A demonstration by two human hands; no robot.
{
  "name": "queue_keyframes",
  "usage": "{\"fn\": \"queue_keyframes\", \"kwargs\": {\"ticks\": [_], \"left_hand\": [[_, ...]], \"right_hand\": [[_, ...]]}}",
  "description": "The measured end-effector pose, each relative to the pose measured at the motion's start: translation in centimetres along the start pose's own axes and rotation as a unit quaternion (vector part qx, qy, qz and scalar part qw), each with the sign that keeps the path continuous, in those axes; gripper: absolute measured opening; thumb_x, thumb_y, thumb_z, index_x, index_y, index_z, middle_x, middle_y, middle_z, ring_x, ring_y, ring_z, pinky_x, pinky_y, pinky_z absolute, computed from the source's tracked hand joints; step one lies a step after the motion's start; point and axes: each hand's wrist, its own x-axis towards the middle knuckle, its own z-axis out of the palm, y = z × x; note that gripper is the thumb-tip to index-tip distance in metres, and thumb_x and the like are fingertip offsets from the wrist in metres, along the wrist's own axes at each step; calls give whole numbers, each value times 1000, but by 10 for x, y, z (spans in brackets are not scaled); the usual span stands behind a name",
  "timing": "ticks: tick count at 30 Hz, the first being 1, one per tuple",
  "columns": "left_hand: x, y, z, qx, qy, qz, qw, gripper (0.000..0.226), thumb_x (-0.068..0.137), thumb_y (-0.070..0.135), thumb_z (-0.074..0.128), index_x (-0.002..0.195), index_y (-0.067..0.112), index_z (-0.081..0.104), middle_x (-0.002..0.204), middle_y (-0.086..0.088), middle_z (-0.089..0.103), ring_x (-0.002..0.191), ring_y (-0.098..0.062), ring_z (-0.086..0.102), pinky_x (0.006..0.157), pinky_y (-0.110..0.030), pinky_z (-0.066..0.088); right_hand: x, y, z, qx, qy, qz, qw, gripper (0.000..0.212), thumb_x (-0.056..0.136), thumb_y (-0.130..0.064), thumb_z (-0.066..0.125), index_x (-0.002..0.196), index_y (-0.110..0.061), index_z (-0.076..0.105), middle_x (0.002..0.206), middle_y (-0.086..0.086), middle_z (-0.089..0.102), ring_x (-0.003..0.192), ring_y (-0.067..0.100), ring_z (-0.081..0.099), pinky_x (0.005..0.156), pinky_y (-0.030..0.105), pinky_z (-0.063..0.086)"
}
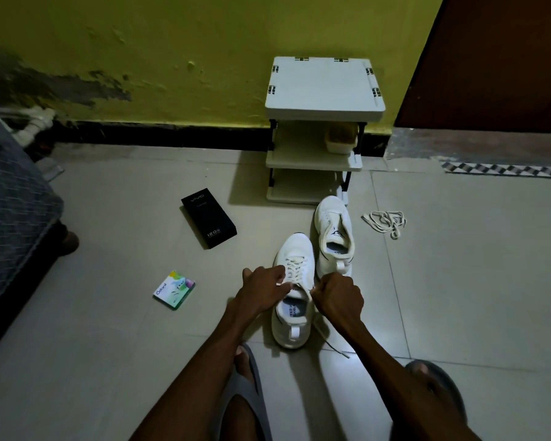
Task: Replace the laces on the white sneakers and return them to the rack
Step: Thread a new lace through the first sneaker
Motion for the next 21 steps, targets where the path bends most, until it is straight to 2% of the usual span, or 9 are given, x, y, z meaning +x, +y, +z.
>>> {"fn": "queue_keyframes", "kwargs": {"ticks": [4,10,14,16,18,20,21], "left_hand": [[-1,1,4,-10,8,-7,1000,23,95,40,51,86,20,44,85,-1,57,94,-26,54,92,-36,25],[2,1,16,29,19,-38,999,30,92,52,53,96,22,52,109,-1,66,105,-22,56,94,-36,27],[4,-3,15,50,17,-39,998,35,90,52,55,104,21,61,109,2,68,104,-19,57,95,-36,29],[7,-11,5,-13,-24,-46,999,32,85,54,63,91,23,61,98,3,68,95,-16,59,88,-33,37],[11,-20,-8,-114,-45,-41,992,24,84,43,70,79,21,64,84,3,70,80,-13,63,75,-29,47],[13,-24,-22,-182,-19,-27,983,14,91,21,64,78,17,69,76,0,70,70,-10,64,67,-26,49],[14,-24,-28,-217,-1,-23,976,19,93,11,57,80,14,70,73,-2,70,62,-5,62,61,-21,46]], "right_hand": [[2,0,-1,-18,-2,10,1000,27,84,-40,64,99,-17,66,104,5,68,96,28,66,73,28,46],[4,-1,-4,-46,-33,12,998,36,84,-44,64,107,-16,63,110,5,65,100,27,65,78,30,50],[5,-3,-8,-36,-64,17,997,38,80,-44,69,104,-15,64,105,6,65,97,26,65,70,25,42],[8,0,-13,0,-102,10,995,25,78,-38,73,83,-15,64,84,3,65,80,22,64,61,21,39],[12,6,-22,48,-141,8,989,23,78,-32,73,67,-12,66,68,-1,67,70,19,65,54,23,42],[15,8,-35,99,-159,15,982,19,79,-26,72,69,-10,74,64,0,70,65,16,66,62,27,48],[17,6,-42,126,-155,16,980,16,79,-20,71,70,-9,76,64,1,71,63,14,64,64,27,48]]}}
